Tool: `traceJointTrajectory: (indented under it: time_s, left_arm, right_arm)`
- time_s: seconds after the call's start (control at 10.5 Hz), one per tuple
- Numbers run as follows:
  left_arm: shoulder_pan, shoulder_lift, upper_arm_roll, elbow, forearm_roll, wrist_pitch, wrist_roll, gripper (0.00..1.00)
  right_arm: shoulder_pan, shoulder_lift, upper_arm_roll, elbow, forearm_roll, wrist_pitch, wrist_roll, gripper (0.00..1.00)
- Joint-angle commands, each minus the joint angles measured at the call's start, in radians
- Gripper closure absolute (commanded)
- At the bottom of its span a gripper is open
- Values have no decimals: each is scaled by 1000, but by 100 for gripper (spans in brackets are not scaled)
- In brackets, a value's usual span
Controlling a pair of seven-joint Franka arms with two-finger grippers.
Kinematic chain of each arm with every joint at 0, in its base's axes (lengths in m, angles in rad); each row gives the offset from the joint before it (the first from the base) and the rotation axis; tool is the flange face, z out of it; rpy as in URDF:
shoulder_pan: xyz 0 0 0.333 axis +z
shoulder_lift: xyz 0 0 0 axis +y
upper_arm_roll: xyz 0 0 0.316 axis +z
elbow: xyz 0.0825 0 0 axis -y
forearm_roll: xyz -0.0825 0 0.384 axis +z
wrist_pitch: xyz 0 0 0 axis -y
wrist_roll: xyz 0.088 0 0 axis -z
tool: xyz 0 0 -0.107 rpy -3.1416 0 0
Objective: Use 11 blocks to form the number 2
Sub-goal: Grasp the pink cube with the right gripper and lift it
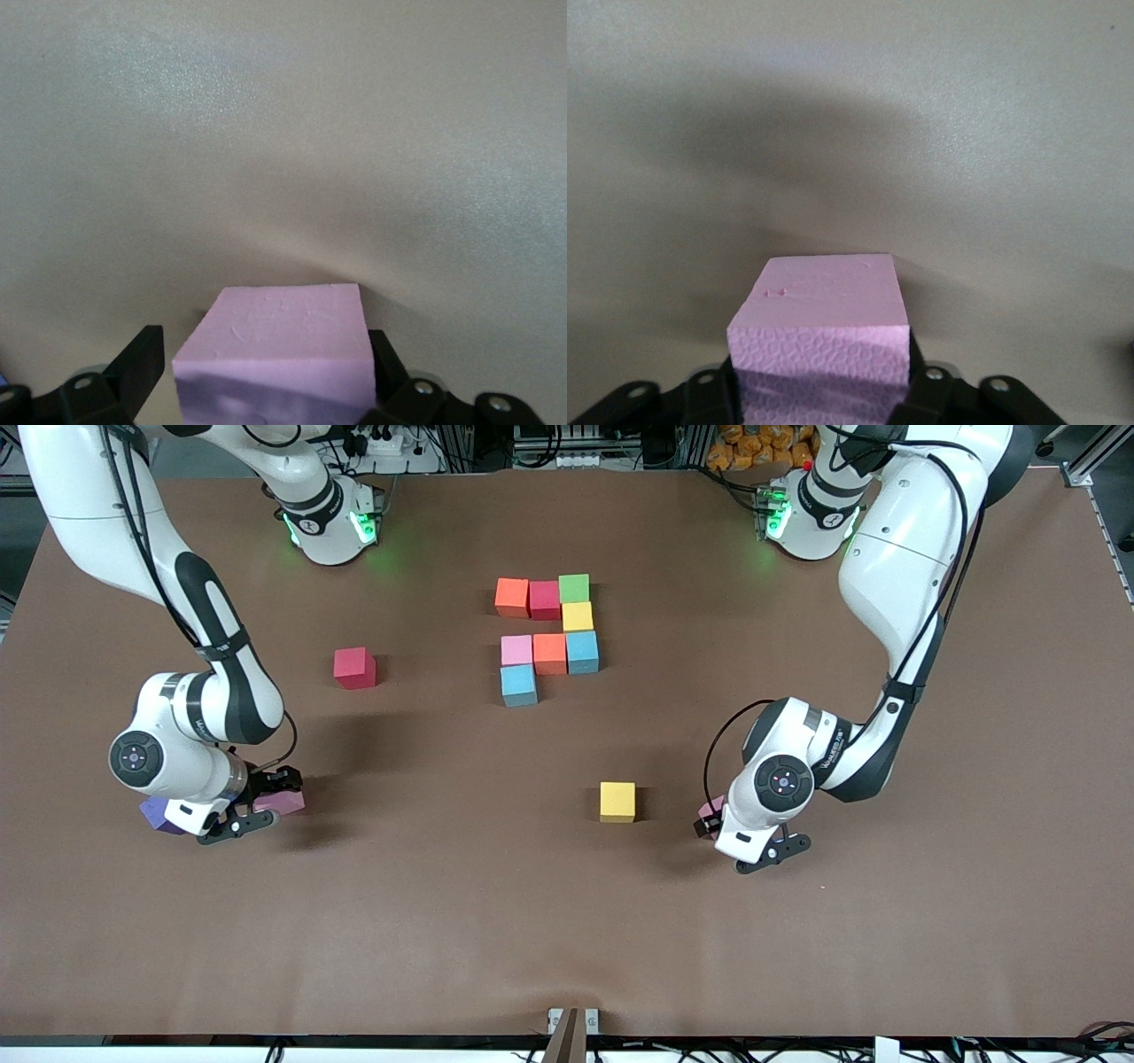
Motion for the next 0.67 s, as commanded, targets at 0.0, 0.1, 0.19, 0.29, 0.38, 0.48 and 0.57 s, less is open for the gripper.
traceJointTrajectory:
  time_s: [0.0, 0.1, 0.19, 0.29, 0.38, 0.48, 0.57]
  left_arm:
    - [0, 0, -3, 1, 27, 2, -25, 0]
    - [0, 0, -3, 1, 27, 2, -25, 0]
    - [0, 0, -3, 1, 27, 2, -25, 0]
    - [-2, 0, -3, 1, 26, 2, -27, 0]
    - [-2, 0, -3, 1, 27, 2, -27, 0]
    - [-2, 0, -3, 1, 27, 2, -27, 0]
    - [0, 0, -3, 1, 27, 2, -27, 0]
  right_arm:
    - [-23, 0, 20, 18, -10, -7, -8, 78]
    - [-18, -9, 20, 18, -7, -9, 0, 77]
    - [-8, -38, 20, 15, 0, -12, 9, 77]
    - [24, -79, 20, 10, 0, -15, 64, 77]
    - [63, -109, 20, 6, -1, -19, 166, 77]
    - [109, -127, 20, 4, -1, -24, 294, 77]
    - [167, -138, 20, 4, -1, -24, 404, 77]
